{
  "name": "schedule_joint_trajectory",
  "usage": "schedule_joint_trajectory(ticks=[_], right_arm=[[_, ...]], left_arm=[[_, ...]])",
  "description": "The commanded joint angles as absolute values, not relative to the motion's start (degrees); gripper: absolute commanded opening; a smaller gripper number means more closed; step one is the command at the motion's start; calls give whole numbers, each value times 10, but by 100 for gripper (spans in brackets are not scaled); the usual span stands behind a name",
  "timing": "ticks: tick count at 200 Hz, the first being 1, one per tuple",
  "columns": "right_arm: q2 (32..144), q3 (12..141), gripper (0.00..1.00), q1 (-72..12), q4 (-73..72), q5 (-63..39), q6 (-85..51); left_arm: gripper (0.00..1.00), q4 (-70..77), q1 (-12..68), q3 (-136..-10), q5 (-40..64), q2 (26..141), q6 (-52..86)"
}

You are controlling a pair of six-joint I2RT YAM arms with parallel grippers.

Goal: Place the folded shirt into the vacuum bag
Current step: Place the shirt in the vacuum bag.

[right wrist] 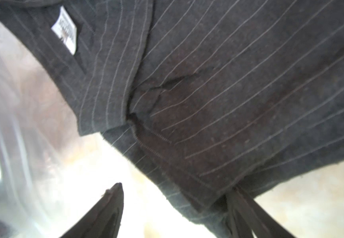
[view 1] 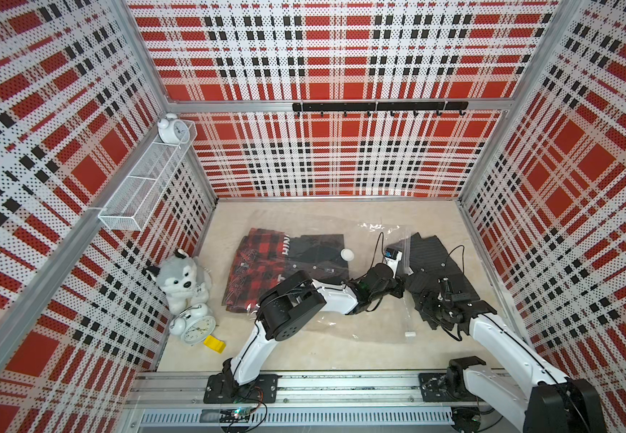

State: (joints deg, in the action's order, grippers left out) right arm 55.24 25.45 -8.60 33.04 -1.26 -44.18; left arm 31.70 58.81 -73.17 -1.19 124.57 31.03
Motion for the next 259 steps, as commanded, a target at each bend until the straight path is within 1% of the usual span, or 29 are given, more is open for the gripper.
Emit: schedule_joint_trajectory(ticks=[1, 21, 34, 77, 97, 110, 128, 142, 167, 173, 183, 203, 208, 227, 259], right_arm=[[525, 273, 80, -97, 375, -1, -459], [501, 296, 81, -98, 396, 28, -460], [505, 300, 81, -98, 385, 29, -461], [569, 342, 82, -98, 357, 53, -433], [599, 340, 85, -95, 333, 79, -411], [632, 335, 85, -83, 317, 70, -397], [670, 319, 83, -77, 297, 44, -397], [678, 302, 81, -77, 293, 33, -407], [643, 274, 78, -77, 305, 25, -424], [632, 268, 74, -78, 304, 20, -426], [619, 265, 71, -81, 313, 21, -435], [614, 261, 69, -92, 325, 17, -439], [617, 261, 67, -94, 325, 13, -438], [625, 260, 68, -106, 329, 17, -444], [658, 260, 73, -120, 315, 24, -445]], left_arm=[[0, 330, 587, -735, -6, 1244, 306], [0, 329, 587, -730, -10, 1240, 305], [0, 330, 586, -727, -11, 1239, 306], [0, 330, 586, -728, -11, 1241, 307], [0, 330, 586, -729, -11, 1242, 307], [0, 330, 585, -731, -11, 1244, 307], [0, 330, 583, -735, -7, 1247, 307], [0, 330, 582, -736, -6, 1247, 307], [0, 330, 582, -737, -4, 1248, 306], [0, 330, 582, -738, -3, 1248, 306], [0, 330, 581, -740, -2, 1249, 306], [0, 330, 580, -743, 0, 1251, 307], [0, 330, 580, -743, 0, 1251, 307], [0, 330, 581, -745, 1, 1251, 307], [0, 330, 581, -745, 2, 1249, 308]])
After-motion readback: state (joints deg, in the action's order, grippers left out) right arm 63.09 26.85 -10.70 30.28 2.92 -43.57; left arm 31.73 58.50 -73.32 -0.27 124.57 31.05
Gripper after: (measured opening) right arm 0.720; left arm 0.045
